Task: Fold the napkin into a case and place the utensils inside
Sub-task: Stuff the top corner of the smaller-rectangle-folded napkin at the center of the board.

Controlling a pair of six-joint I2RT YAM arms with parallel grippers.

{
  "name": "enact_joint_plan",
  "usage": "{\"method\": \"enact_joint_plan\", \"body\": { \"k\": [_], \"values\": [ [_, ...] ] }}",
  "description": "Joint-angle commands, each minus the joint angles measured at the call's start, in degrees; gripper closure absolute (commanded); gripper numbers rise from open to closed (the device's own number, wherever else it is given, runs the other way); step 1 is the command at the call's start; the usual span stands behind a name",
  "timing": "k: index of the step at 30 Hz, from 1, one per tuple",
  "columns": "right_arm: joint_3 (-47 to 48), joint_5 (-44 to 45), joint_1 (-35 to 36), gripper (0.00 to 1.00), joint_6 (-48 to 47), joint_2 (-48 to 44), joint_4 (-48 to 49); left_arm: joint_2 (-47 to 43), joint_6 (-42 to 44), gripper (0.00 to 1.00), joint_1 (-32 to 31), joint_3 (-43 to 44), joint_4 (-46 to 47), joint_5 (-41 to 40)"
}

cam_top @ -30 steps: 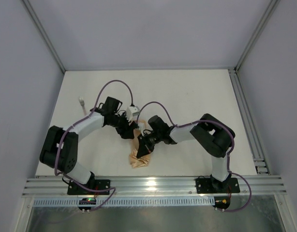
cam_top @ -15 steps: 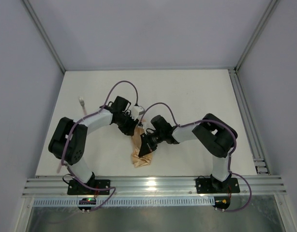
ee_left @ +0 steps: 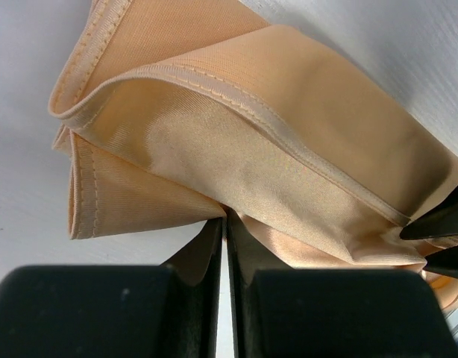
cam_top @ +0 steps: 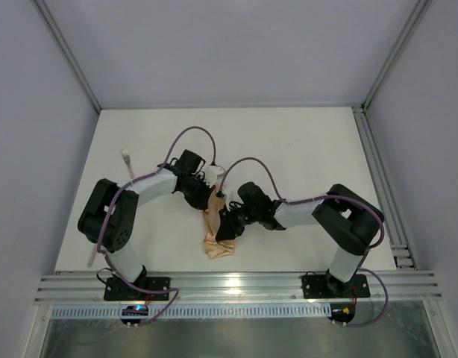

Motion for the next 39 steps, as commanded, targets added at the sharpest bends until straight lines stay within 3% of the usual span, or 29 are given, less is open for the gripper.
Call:
{"method": "enact_joint_plan", "body": {
  "k": [1,2,3,6,17,20,27,31,39],
  "values": [
    [-1.13,4.46,0.03,0.71,-1.51,-3.87,3.41,-2.28,0.4,0.95,-0.11,0.36,0.22,1.98],
    [-1.3,4.9,0.03,0.69,-1.51,-4.13,3.32,-2.37,0.58,0.95,-0.11,0.28,0.13,1.89],
    [-1.31,5.0,0.03,0.6,-1.42,-4.31,3.32,-2.54,0.84,0.95,-0.11,0.1,0.13,2.24],
    [-1.39,5.34,0.03,0.55,-1.16,-4.92,3.5,-2.63,1.02,0.96,-0.02,-0.34,0.39,3.03],
    [-0.43,7.81,1.52,0.58,1.21,-4.76,3.67,-3.16,1.02,0.96,-0.02,-0.43,0.22,4.0],
    [-1.83,7.81,1.61,0.61,4.28,-1.77,7.52,-3.33,0.93,0.95,-0.03,-0.52,0.04,4.09],
    [-3.5,7.28,2.05,0.91,7.63,1.23,13.16,-2.98,0.31,0.94,0.06,-0.08,-0.14,4.09],
    [-4.2,7.89,2.05,0.96,6.93,0.53,12.64,-2.98,0.05,0.88,0.33,0.27,-0.4,4.7],
    [-4.29,8.77,2.05,0.96,6.93,-1.14,12.55,-6.32,0.4,0.62,5.59,3.0,-4.35,7.42]
  ]
}}
